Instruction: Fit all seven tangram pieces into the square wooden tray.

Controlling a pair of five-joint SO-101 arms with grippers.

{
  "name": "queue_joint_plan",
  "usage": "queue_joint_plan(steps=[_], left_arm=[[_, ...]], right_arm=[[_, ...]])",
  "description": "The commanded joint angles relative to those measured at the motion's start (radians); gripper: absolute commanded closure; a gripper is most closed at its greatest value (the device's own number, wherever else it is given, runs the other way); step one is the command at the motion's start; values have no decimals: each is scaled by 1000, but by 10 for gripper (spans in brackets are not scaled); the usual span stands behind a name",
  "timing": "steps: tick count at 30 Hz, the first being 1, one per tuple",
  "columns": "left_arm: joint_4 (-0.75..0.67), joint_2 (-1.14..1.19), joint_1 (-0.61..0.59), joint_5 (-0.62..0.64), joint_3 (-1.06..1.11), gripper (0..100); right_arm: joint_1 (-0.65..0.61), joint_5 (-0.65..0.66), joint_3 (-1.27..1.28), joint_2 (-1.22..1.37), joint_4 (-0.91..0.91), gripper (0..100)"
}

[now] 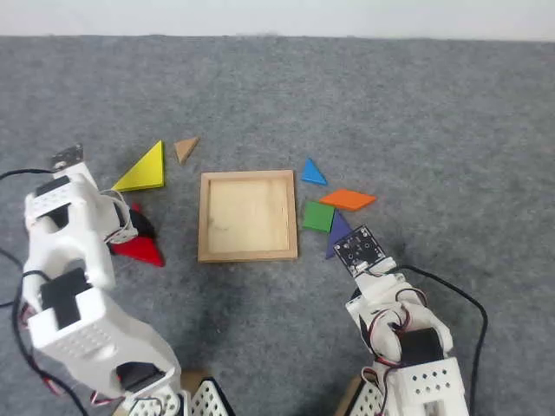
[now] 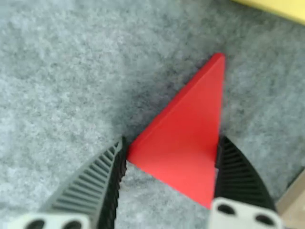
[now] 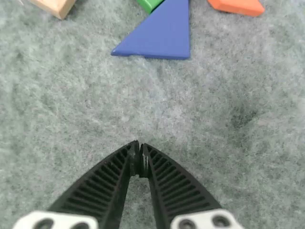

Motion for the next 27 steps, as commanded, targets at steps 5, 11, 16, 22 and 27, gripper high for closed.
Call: queue_joint_plan(steps=[5, 11, 16, 22, 27], left_arm=[[64, 66, 0, -29, -79, 750], [55, 57, 0, -37, -81, 787], [55, 55, -2, -37, -81, 789], [55, 55, 5, -37, -81, 790], [54, 54, 5, -31, -82, 817]], right_arm=[[10, -5, 3, 7, 2, 992], [10, -5, 3, 7, 2, 992], [10, -5, 3, 7, 2, 992], [10, -5, 3, 7, 2, 992], [10, -5, 3, 7, 2, 992]])
